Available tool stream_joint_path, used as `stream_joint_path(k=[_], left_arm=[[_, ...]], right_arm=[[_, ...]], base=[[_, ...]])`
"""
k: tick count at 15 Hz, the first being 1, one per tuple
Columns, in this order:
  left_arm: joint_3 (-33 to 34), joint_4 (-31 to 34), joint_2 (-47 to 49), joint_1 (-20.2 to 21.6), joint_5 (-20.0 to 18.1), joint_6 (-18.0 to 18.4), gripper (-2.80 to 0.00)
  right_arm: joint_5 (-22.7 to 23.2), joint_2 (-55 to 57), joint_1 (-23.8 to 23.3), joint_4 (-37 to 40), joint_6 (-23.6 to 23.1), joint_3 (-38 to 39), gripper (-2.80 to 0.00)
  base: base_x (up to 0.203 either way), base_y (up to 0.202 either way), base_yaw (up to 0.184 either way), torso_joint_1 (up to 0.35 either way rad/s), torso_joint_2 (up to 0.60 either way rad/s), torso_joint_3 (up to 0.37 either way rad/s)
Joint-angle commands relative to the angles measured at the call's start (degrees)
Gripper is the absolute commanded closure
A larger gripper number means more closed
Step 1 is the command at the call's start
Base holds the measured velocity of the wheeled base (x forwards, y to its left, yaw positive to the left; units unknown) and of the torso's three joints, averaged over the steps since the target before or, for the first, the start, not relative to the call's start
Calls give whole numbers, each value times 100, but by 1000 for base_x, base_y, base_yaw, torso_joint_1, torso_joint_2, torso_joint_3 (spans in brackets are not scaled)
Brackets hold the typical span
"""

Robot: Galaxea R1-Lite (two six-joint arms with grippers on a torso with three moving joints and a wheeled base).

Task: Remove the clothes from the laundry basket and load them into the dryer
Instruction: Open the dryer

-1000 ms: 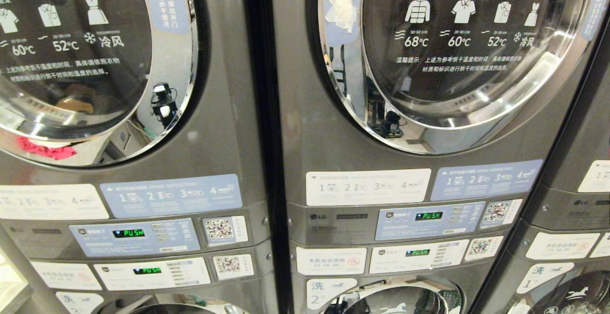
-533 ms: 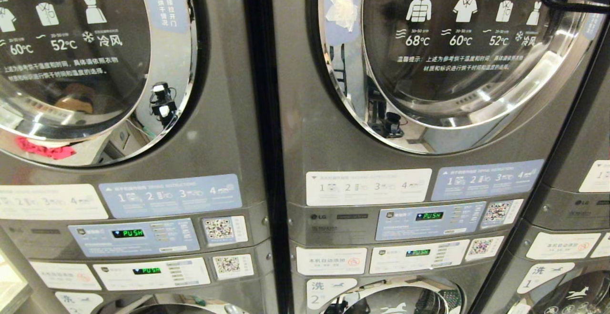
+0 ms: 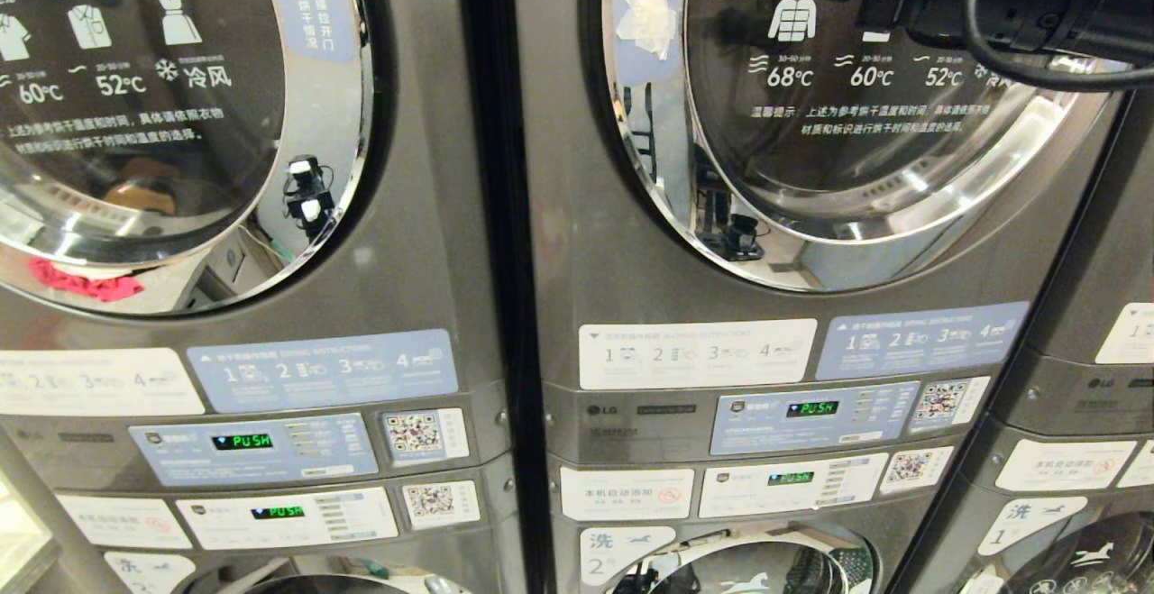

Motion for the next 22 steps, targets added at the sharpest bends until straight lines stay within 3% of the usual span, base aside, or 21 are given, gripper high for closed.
stream_joint_path(k=[1, 9, 22], left_arm=[[9, -1, -2, 2, 2, 3, 0], [9, -1, -2, 2, 2, 4, 0], [9, -1, -2, 2, 2, 4, 0]], right_arm=[[9, 366, -3, -2, -5, -244, -280], [53, 1132, 3, -5, 21, -948, -280], [131, 1527, 401, -379, 39, -967, -280]], base=[[0, 0, 0, 0, 0, 0], [0, 0, 0, 0, 0, 0], [0, 0, 0, 0, 0, 0]])
